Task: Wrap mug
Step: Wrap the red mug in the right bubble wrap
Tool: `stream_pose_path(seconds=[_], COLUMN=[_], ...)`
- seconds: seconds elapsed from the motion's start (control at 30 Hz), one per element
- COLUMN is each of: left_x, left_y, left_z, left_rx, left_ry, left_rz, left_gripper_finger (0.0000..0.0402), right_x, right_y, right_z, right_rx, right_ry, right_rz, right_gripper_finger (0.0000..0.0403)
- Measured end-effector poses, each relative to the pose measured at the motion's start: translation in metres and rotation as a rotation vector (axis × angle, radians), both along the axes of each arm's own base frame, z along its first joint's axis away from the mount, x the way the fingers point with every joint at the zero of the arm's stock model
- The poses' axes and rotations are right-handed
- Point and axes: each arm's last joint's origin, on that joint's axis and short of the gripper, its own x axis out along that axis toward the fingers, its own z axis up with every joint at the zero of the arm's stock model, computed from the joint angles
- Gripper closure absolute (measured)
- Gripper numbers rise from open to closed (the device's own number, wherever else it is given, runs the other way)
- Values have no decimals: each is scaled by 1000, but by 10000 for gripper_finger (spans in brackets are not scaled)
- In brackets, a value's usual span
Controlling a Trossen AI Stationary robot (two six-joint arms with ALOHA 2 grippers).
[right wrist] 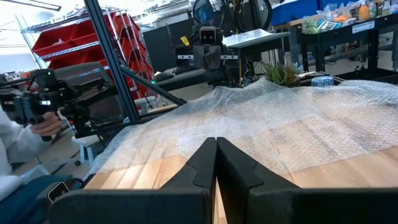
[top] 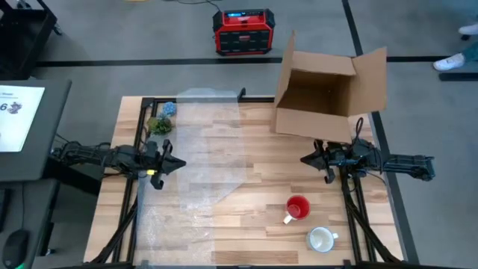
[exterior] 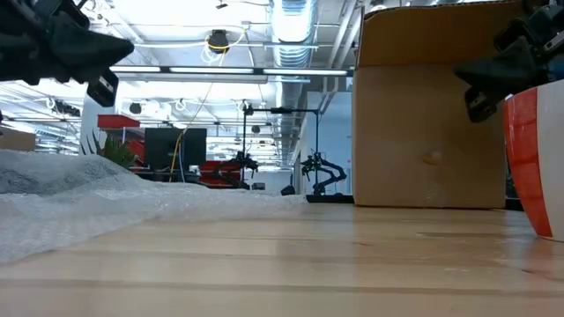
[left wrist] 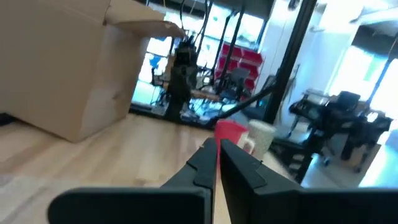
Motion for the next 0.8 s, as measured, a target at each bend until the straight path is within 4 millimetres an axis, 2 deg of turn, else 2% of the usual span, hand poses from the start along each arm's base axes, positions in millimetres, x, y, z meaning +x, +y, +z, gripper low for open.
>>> stream_pose_path(seconds=[0.07, 0.13, 0.23, 0.33, 0.4, 0.5, 0.6, 0.7, 0.8], left_x=[-1, -2, -2, 5, 19, 52, 95, 142, 189], left_y=[2, 3, 0, -5, -10, -21, -35, -51, -66], left_z=[5, 11, 25, 49, 65, 89, 108, 120, 123], left_rx=[45, 13, 105, 179, 227, 311, 409, 497, 549], left_ry=[-45, -112, -212, -197, -139, -34, 60, 137, 216], left_rz=[60, 87, 20, -16, -37, -65, -120, -217, -324], left_gripper_finger=[402, 402, 402, 402, 402, 402, 402, 397, 377], right_x=[0, 0, 0, 0, 0, 0, 0, 0, 0], right_y=[0, 0, 0, 0, 0, 0, 0, 0, 0], right_z=[0, 0, 0, 0, 0, 0, 0, 0, 0], right_rx=[0, 0, 0, 0, 0, 0, 0, 0, 0], right_ry=[0, 0, 0, 0, 0, 0, 0, 0, -1], right_rz=[0, 0, 0, 0, 0, 0, 0, 0, 0], right_gripper_finger=[403, 403, 403, 403, 403, 403, 403, 403, 403])
